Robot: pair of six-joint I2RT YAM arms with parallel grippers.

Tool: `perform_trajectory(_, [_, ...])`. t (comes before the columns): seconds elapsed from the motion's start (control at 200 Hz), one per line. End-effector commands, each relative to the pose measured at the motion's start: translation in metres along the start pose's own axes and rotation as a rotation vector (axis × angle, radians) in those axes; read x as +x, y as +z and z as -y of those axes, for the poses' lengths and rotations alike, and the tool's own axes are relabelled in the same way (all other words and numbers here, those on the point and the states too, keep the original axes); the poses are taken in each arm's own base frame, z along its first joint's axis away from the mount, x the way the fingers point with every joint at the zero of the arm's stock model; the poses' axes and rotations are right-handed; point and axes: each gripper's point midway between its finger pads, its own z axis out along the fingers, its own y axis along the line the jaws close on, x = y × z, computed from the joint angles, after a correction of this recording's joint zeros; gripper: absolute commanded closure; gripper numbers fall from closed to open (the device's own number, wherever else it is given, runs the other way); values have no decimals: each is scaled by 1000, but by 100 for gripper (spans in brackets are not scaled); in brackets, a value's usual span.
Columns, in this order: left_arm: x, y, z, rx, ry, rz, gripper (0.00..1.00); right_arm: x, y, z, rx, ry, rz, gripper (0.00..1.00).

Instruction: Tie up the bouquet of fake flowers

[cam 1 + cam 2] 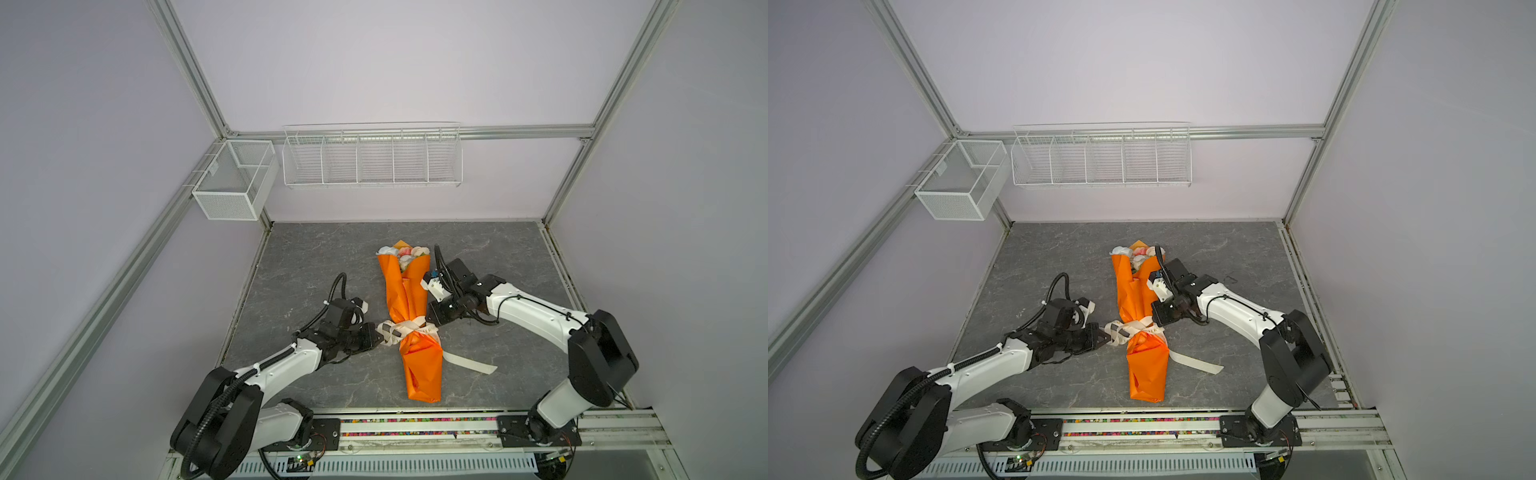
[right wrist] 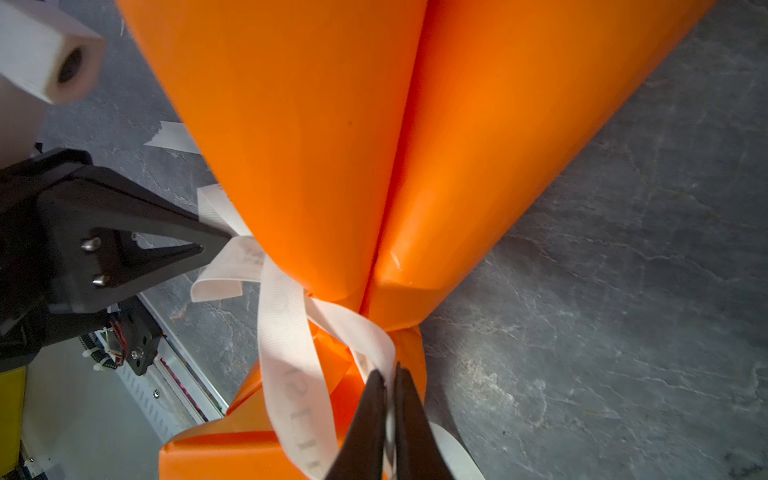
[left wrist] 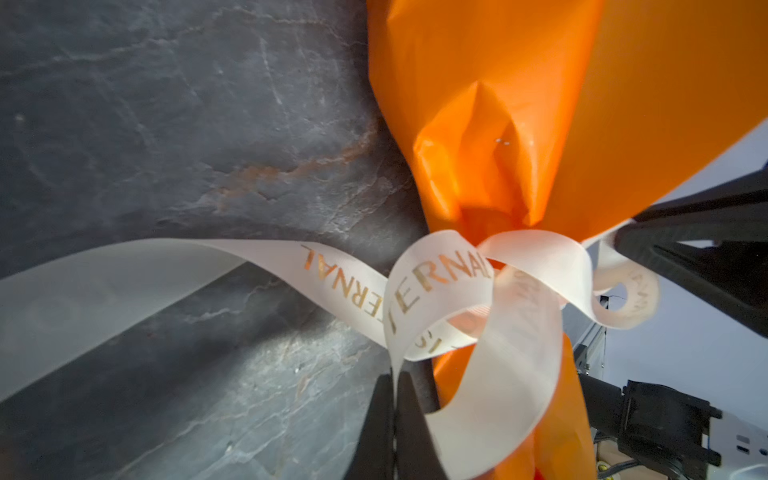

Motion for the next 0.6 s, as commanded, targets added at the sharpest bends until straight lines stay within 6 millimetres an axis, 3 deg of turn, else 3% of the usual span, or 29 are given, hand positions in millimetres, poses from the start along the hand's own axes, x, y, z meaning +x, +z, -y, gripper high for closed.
perform_trajectory(0.0, [4,-6,5,16,26,-13,100,-3,-10,7,45,17,36,88])
perform_trajectory(0.32, [16,-9,8,42,37,-59,100,-3,-14,16,97,38,60,91])
perform_trajectory(0.45, [29,-12,16,99,45,-121,100,3,-10,25,130,85,70,92])
perform_trajectory(0.595, [43,-19,9,52,27,-177,100,3,-10,30,138,153,110,93])
